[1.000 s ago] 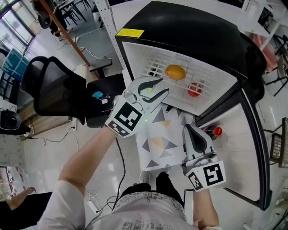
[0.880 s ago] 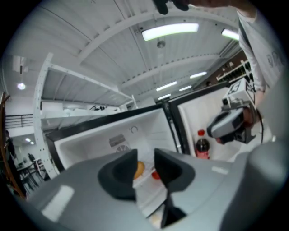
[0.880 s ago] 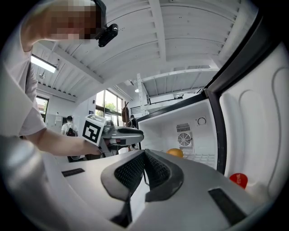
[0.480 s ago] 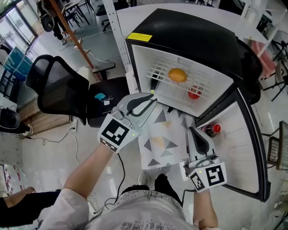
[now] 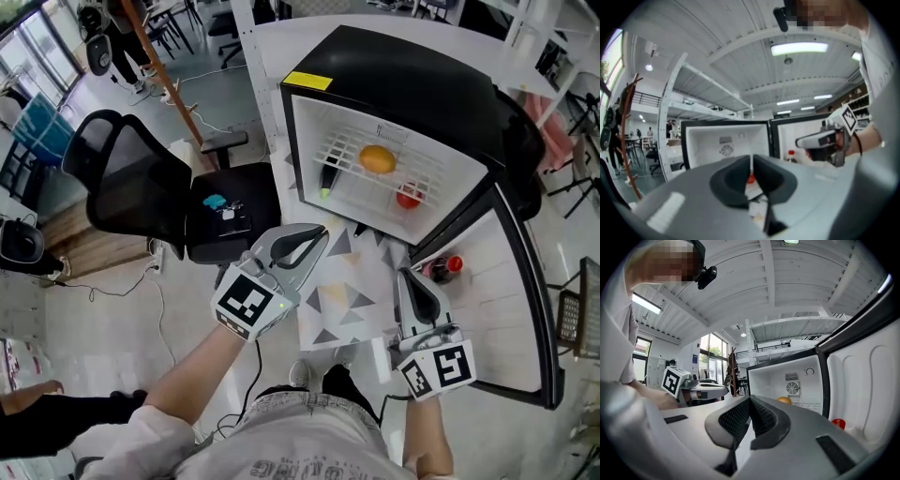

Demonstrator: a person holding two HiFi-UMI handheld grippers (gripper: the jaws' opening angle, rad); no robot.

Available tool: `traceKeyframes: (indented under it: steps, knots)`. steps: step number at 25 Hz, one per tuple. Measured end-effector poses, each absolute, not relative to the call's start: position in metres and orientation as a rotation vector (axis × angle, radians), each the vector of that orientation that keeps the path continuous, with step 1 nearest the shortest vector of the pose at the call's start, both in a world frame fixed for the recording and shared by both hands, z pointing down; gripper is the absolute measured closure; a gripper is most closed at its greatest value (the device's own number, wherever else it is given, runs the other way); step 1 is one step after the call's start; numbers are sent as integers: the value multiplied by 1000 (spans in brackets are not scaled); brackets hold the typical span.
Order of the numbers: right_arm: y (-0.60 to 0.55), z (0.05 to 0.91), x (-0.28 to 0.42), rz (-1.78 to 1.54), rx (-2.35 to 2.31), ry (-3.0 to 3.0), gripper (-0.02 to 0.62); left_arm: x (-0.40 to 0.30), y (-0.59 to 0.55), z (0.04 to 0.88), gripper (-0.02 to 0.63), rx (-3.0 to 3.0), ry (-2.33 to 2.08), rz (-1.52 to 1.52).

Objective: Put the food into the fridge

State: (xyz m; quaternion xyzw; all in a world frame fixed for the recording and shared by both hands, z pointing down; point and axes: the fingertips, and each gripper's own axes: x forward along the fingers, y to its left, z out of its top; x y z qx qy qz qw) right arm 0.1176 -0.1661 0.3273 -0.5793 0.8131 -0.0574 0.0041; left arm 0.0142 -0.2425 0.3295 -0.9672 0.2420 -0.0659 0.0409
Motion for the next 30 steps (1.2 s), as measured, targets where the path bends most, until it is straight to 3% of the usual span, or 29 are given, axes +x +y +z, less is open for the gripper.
traceKeyframes:
  steps: [30]
  knots:
    - [-169,341,104,-214,-1843,2589,604,4,-212,369,600,-3070,726,-231]
